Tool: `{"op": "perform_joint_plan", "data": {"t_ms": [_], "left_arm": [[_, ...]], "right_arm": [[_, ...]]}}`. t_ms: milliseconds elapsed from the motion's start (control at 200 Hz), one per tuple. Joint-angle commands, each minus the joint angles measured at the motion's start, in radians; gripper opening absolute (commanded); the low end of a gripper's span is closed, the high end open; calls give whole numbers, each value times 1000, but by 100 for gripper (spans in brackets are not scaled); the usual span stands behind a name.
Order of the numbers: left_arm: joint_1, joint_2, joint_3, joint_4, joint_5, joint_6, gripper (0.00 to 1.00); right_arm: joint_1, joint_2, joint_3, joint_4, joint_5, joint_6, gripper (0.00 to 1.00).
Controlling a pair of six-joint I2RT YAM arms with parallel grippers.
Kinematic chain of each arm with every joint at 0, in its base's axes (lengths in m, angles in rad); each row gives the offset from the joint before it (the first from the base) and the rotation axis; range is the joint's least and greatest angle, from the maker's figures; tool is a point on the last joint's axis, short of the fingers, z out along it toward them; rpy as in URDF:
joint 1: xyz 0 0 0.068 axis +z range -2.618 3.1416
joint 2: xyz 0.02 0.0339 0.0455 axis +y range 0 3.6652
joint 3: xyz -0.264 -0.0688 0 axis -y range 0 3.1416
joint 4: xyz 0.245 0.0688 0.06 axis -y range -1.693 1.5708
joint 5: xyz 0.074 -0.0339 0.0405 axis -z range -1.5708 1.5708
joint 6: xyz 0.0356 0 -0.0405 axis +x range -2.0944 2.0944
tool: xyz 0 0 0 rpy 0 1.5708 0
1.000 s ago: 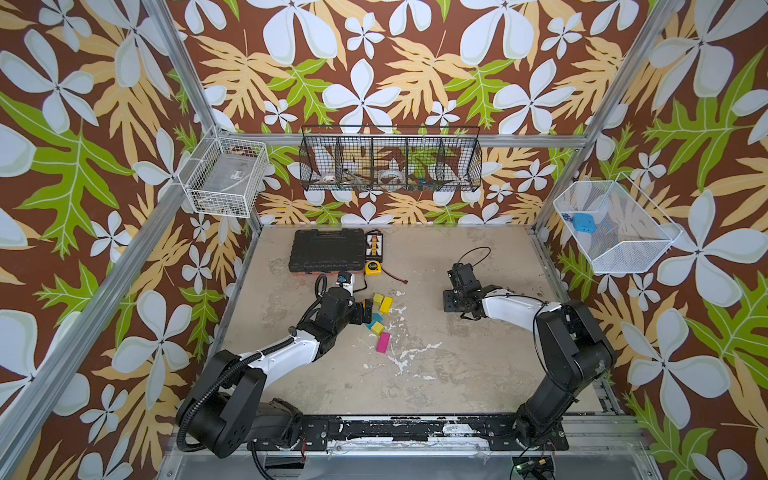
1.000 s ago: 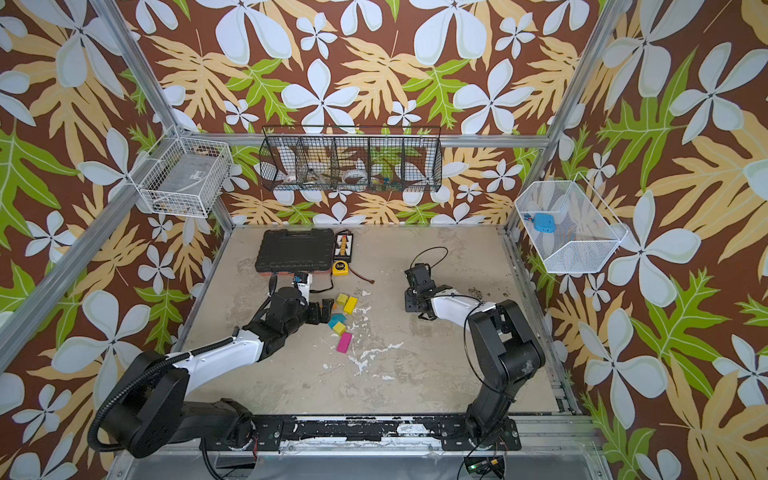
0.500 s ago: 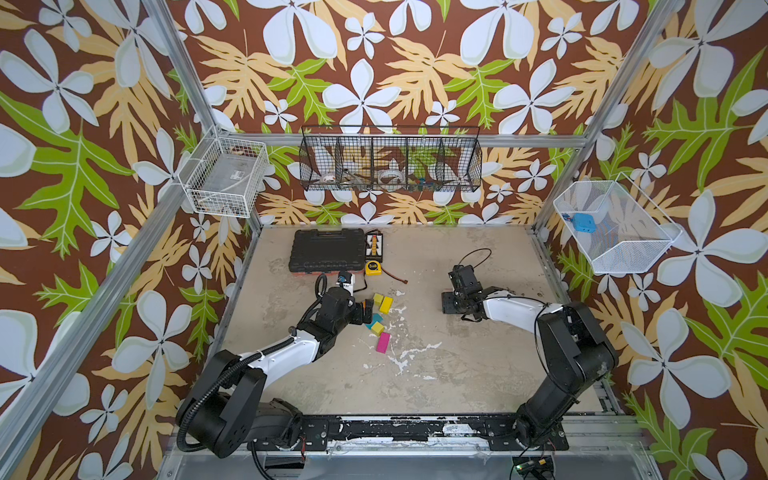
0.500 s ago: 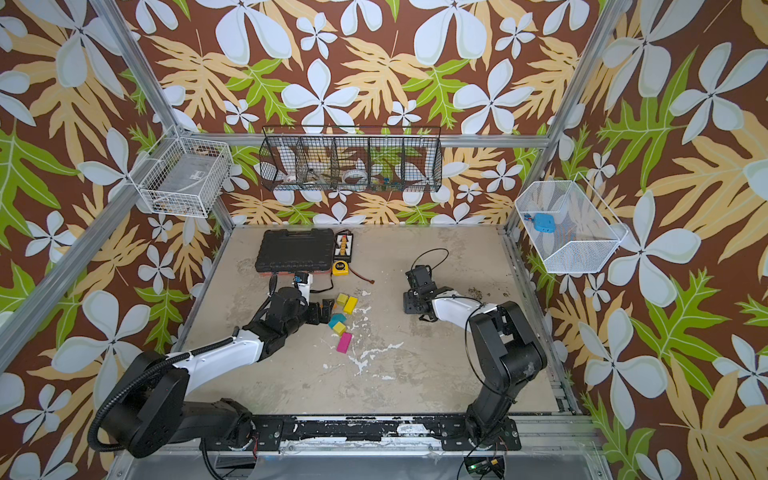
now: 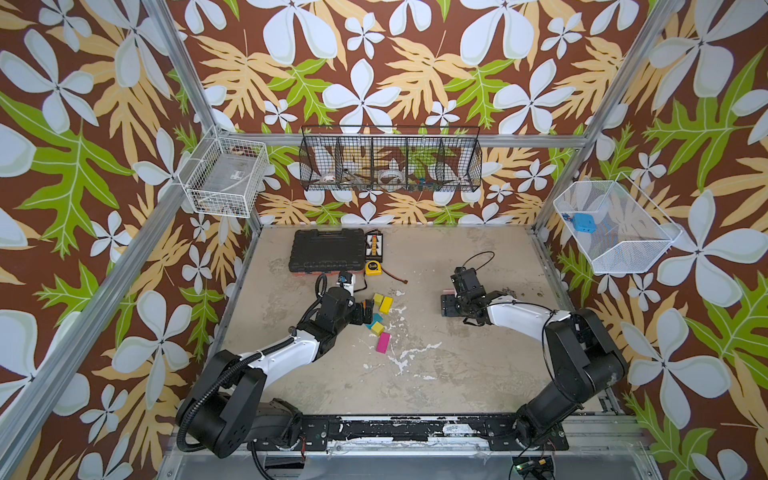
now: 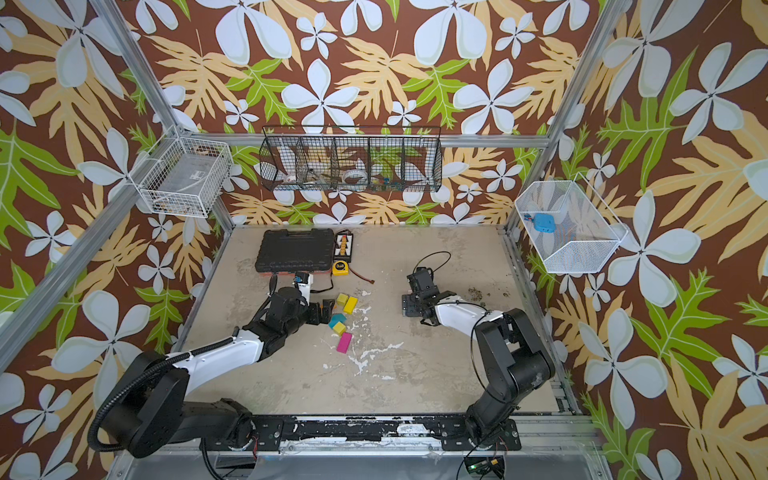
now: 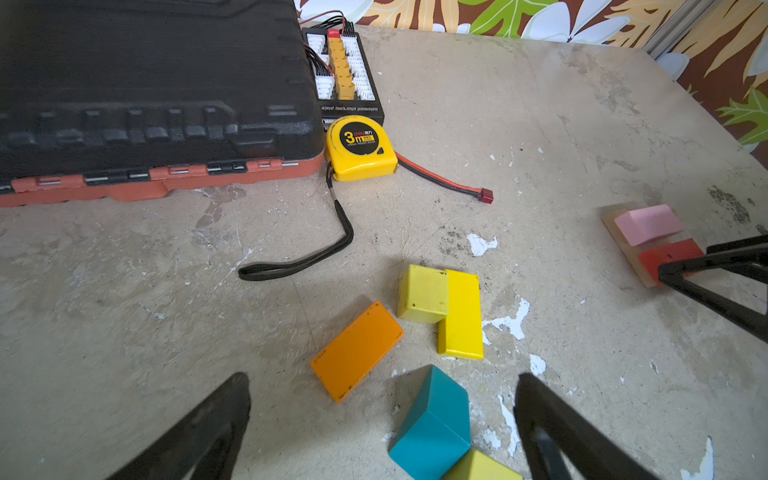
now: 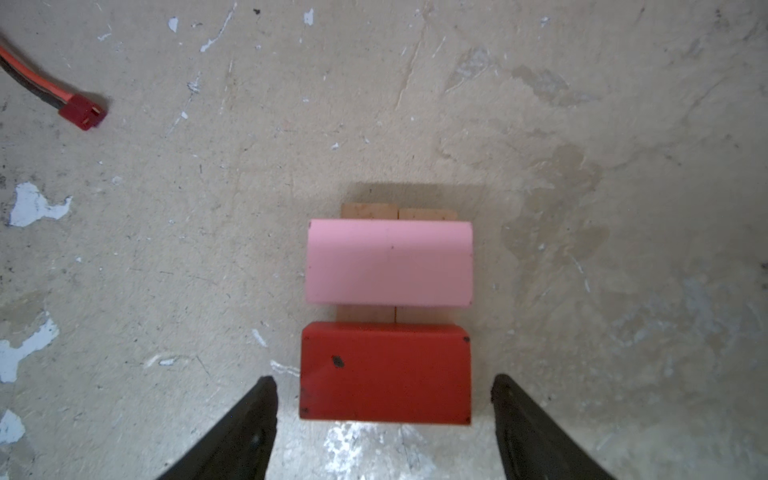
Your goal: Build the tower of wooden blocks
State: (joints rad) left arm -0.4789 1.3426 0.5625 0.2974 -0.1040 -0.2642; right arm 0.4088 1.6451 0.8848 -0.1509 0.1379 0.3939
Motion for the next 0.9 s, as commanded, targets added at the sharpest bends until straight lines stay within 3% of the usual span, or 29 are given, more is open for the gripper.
{"op": "perform_joint_plan", "data": {"t_ms": [0, 370, 651, 896], "left_arm": [[0, 1, 5, 26, 7, 2, 100], [0, 2, 5, 29, 10, 2, 100], [0, 5, 5, 29, 10, 2, 100], [0, 4, 5, 29, 11, 2, 100]], "right_arm": [[3, -27, -20, 19, 25, 21, 80], [5, -253, -183, 56, 85, 89, 77], [7, -149, -127, -2, 98, 111, 66], [7, -86, -87, -27, 103, 111, 63]]}}
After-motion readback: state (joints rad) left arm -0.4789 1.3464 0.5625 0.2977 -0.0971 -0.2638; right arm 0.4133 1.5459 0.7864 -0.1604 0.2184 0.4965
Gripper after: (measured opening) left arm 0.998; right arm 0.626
